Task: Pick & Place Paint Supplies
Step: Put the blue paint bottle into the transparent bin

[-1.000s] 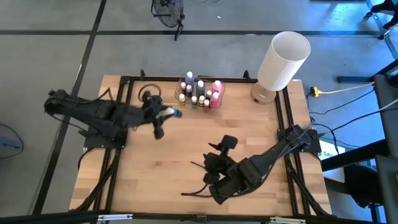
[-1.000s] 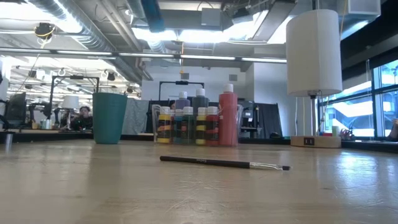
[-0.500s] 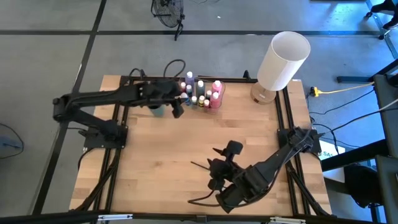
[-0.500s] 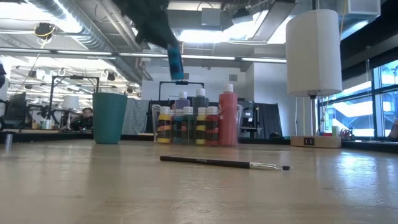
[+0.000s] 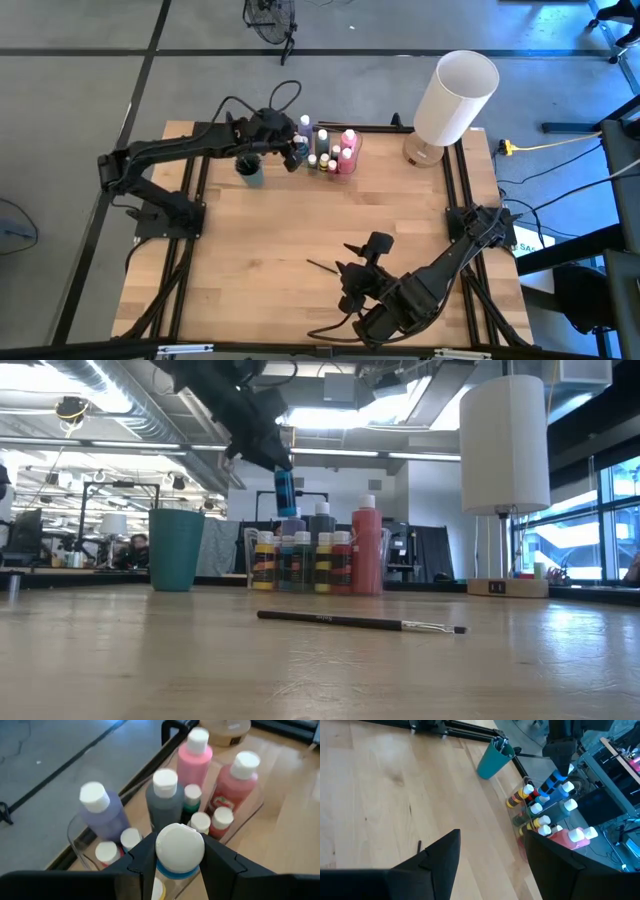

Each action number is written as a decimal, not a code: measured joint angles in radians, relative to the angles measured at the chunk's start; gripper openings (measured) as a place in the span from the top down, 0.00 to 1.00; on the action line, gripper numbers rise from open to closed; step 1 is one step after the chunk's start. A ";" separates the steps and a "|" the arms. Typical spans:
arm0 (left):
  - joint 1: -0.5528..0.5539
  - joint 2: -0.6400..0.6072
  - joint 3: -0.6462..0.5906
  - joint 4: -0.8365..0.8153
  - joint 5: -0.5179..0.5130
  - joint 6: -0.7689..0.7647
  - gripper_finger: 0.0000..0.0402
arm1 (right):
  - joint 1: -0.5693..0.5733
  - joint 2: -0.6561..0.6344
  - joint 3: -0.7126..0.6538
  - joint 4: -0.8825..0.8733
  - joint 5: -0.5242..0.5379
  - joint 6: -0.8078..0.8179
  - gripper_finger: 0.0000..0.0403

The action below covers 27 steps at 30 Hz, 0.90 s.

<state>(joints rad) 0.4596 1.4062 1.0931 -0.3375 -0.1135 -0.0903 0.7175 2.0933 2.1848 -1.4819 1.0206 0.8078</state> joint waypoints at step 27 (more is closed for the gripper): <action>0.048 0.118 0.000 0.059 0.001 0.017 0.70 | 0.003 0.002 -0.077 -0.007 0.000 0.016 0.45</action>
<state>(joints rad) 0.5079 1.5238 1.0931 -0.2787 -0.1129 -0.0732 0.7204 2.0949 2.1073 -1.4891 1.0206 0.8238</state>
